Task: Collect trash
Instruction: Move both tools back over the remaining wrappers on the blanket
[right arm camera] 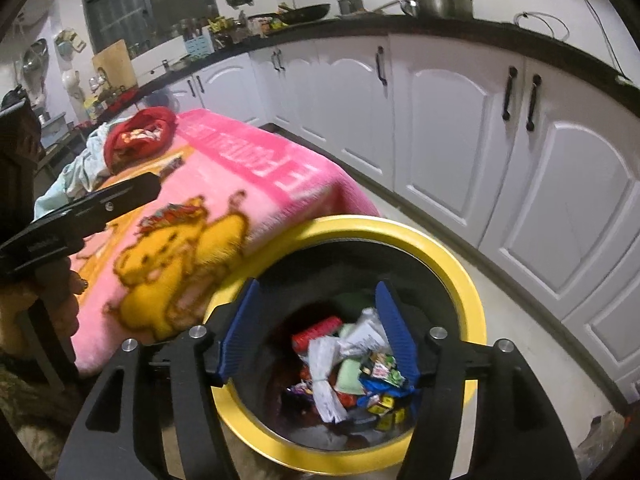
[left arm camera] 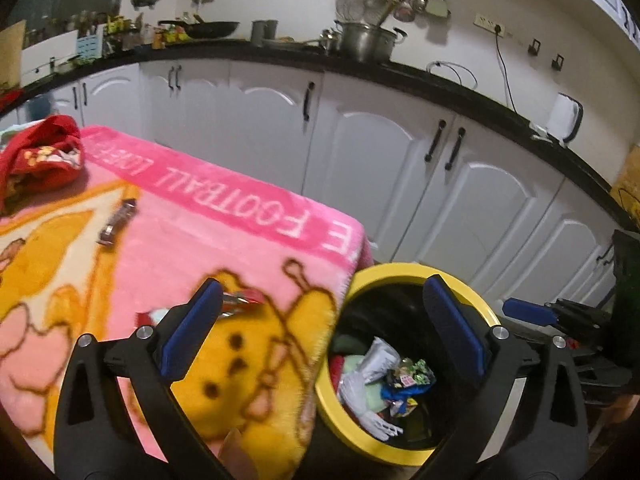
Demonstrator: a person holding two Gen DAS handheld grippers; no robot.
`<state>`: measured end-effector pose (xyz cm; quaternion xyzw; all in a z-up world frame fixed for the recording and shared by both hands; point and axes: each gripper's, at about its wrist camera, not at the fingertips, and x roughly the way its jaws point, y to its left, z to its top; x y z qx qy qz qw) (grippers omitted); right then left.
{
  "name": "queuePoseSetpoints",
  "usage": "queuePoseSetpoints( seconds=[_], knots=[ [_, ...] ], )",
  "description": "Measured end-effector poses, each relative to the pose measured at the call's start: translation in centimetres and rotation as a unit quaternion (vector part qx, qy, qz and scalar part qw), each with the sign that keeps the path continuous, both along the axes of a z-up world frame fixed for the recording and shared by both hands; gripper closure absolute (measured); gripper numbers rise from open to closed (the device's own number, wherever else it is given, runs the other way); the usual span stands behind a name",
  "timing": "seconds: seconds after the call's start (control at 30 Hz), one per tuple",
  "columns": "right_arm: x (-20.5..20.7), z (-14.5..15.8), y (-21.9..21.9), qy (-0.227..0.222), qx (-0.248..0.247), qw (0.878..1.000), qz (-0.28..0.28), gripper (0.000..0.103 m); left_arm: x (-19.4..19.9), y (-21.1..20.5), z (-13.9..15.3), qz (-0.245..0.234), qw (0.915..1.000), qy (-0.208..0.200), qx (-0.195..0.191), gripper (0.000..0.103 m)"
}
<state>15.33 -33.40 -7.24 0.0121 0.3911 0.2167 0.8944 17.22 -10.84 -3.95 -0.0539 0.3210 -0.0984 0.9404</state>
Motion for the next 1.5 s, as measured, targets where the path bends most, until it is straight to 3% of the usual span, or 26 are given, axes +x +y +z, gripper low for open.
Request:
queuePoseSetpoints(
  seconds=[0.57,1.03,1.23,1.5],
  knots=[
    [0.9,2.5,8.8,0.016,0.007,0.998,0.059,0.040,-0.7,8.8,1.9,0.092,0.9950,-0.037,0.003,0.011],
    [3.4,1.3,17.3,0.042,-0.020,0.993,0.113,0.040,2.2,16.7,0.6,0.144,0.9896,-0.003,0.002,0.011],
    [6.2,0.3,19.2,0.049,-0.034,0.991,0.119,0.040,4.6,18.1,-0.8,0.137,0.9903,0.024,-0.004,0.027],
    [8.0,-1.3,21.9,0.020,-0.104,0.975,0.197,0.040,8.6,18.8,-2.6,0.110,0.9918,0.064,-0.014,0.037]
  ],
)
